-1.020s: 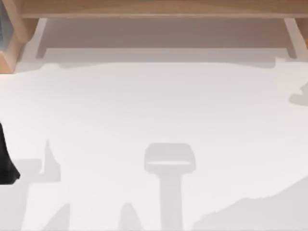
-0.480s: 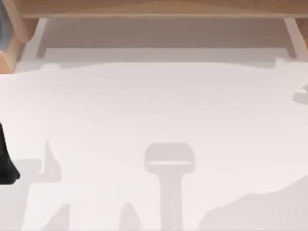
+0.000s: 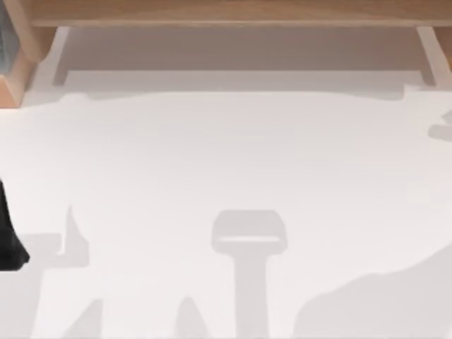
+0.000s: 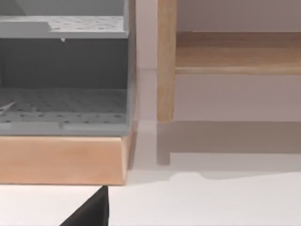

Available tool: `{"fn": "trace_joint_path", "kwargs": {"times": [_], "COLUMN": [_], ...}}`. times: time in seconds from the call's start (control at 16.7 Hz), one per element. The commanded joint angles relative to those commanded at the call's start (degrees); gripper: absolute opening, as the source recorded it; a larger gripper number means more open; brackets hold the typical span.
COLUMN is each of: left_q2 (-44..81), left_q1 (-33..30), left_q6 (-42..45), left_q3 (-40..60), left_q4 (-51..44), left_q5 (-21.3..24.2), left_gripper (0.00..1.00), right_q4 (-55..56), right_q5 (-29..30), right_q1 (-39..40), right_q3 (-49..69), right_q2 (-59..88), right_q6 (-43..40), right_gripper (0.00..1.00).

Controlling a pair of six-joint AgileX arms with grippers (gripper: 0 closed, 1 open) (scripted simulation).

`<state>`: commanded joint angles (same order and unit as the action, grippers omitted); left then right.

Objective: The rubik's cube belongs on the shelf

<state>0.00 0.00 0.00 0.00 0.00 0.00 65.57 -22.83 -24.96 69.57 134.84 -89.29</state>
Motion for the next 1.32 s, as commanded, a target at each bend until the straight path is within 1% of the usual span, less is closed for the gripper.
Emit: {"fn": "trace_joint_path", "kwargs": {"times": [0.12, 0.9, 0.96, 1.32], "left_q2": [0.0, 0.0, 0.0, 0.0], "left_q1": [0.0, 0.0, 0.0, 0.0], "left_q6": [0.0, 0.0, 0.0, 0.0], "left_q3": [0.0, 0.0, 0.0, 0.0], "left_q4": [0.0, 0.0, 0.0, 0.0], "left_q5": [0.0, 0.0, 0.0, 0.0], "left_gripper": [1.00, 1.00, 1.00, 1.00], "right_q4": [0.0, 0.0, 0.0, 0.0], "right_q5": [0.0, 0.0, 0.0, 0.0], "right_q1": [0.0, 0.0, 0.0, 0.0], "right_q3": [0.0, 0.0, 0.0, 0.0], "right_q2": [0.0, 0.0, 0.0, 0.0], "right_q6": [0.0, 0.0, 0.0, 0.0], "right_gripper": [1.00, 0.02, 0.00, 0.00]}}
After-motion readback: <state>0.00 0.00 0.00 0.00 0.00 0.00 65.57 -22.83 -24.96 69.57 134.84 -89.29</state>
